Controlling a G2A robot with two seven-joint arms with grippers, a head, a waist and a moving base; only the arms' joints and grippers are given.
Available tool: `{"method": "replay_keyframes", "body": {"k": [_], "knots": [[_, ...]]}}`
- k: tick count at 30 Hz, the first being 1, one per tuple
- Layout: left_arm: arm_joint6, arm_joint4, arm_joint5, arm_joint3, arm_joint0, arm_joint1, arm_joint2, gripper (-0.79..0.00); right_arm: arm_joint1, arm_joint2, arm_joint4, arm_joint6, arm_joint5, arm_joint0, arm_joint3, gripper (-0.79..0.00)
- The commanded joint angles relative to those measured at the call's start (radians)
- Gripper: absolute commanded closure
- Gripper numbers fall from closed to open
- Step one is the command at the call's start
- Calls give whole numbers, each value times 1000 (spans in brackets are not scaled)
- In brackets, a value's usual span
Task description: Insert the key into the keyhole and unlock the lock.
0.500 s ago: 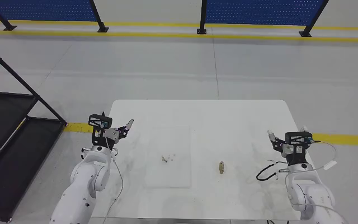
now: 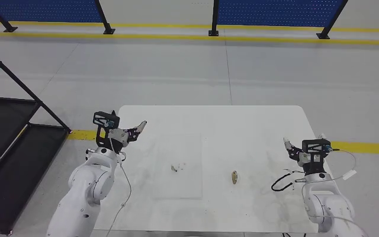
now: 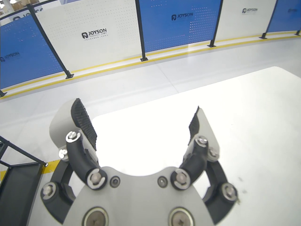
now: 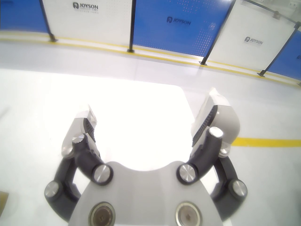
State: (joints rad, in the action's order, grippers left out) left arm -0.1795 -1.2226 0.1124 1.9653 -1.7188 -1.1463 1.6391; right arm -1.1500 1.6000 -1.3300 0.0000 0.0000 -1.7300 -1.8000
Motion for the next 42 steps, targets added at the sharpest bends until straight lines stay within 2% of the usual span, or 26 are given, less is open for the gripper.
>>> {"method": "replay_keyframes", "body": {"k": [1,5,12,20,31,35,42], "knots": [[-73,39,25,42,5,1,3,-785,0,0,0,0,0,0,0,-785],[-193,67,38,104,24,3,-2,-785,0,0,0,0,0,0,0,-785],[-402,122,19,178,54,0,-69,-785,0,0,0,0,0,0,0,-785],[-647,263,-84,209,114,-5,-134,-785,0,0,0,0,0,0,0,-785],[-961,418,-283,160,196,-11,-224,-785,0,0,0,0,0,0,0,-785],[-1010,420,-316,138,202,-11,-260,-785,0,0,0,0,0,0,0,-785],[-1080,418,-340,107,172,-6,-295,-785,0,0,0,0,0,0,0,-785]]}}
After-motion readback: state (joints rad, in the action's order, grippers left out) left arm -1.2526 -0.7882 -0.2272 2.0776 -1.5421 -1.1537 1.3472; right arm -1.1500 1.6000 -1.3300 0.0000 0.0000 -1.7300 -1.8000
